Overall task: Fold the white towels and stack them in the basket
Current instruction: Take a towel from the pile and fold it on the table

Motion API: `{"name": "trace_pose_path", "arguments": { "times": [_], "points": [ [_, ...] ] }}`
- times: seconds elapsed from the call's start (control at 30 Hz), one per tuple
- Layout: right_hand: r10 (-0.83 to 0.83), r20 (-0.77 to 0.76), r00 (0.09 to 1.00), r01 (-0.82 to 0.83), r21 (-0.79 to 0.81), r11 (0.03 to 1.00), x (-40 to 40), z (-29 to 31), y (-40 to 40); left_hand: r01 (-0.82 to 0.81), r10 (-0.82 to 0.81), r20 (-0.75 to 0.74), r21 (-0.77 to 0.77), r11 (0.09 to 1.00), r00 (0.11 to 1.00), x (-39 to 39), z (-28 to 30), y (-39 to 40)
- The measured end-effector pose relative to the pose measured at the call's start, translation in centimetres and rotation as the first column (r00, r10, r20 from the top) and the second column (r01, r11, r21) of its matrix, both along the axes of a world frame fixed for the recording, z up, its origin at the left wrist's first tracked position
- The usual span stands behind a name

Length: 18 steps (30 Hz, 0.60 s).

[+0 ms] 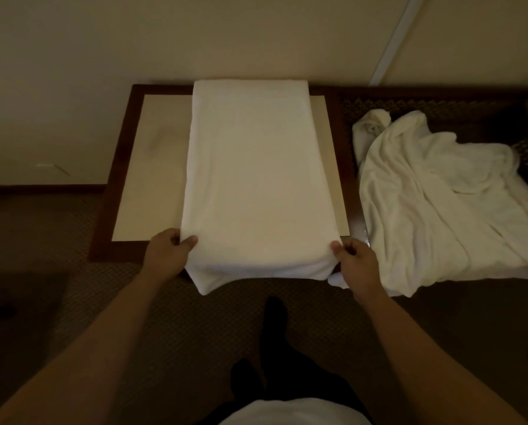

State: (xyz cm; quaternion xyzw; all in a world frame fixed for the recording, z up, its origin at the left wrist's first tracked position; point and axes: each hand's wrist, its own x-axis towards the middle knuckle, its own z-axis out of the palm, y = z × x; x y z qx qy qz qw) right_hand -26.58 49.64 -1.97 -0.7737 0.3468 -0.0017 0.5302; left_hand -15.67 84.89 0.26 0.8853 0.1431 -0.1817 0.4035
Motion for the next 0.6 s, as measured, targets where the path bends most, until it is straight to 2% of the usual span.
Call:
{"name": "trace_pose_path", "arguments": {
  "times": [0.07, 0.13, 0.2, 0.27, 0.33, 0.4, 0.43, 0.53, 0.6],
  "points": [
    [-0.009, 0.000, 1.000, 0.009, -0.192, 0.981, -0.4, -0.2, 0.4, -0.019, 0.016, 0.082, 0.039, 0.999, 0.997, -0.8, -0.3, 0.1],
    [-0.026, -0.149, 0.989, -0.039, -0.421, 0.906, -0.6, -0.3, 1.4, 0.009, -0.029, 0.150, 0.132, 0.991, 0.988, -1.6, -1.1, 0.1],
    [-0.087, -0.262, 0.961, -0.068, -0.531, 0.845, -0.9, -0.5, 2.4, 0.014, -0.059, 0.223, 0.198, 0.980, 0.973, -2.7, -2.0, -0.1],
    [-0.169, -0.259, 0.951, 0.018, -0.500, 0.866, -1.3, -0.8, 2.8, -0.094, 0.041, 0.289, 0.171, 0.981, 0.956, -4.2, -2.4, -0.5],
    [-0.215, -0.194, 0.957, 0.126, -0.389, 0.912, -2.0, -1.5, 2.7, -0.302, 0.276, 0.300, 0.042, 0.952, 0.913, -6.4, -2.9, -1.0],
    [-0.166, -0.078, 0.983, 0.147, -0.207, 0.967, -2.9, -2.2, 3.0, -0.493, 0.510, 0.132, -0.138, 0.859, 0.850, -8.1, -3.6, -1.2],
    [-0.126, -0.035, 0.991, 0.122, -0.106, 0.987, -3.3, -2.0, 3.2, -0.532, 0.548, 0.022, -0.207, 0.821, 0.836, -8.5, -4.1, -1.1],
    [-0.019, 0.014, 1.000, 0.018, 0.058, 0.998, -3.6, -1.6, 3.4, -0.396, 0.369, -0.142, -0.305, 0.866, 0.918, -7.8, -4.9, -0.7],
    [0.008, -0.012, 1.000, -0.007, 0.087, 0.996, -3.4, -2.1, 3.0, -0.350, 0.272, -0.249, -0.361, 0.865, 0.929, -6.7, -4.7, -1.0]
  ]
}}
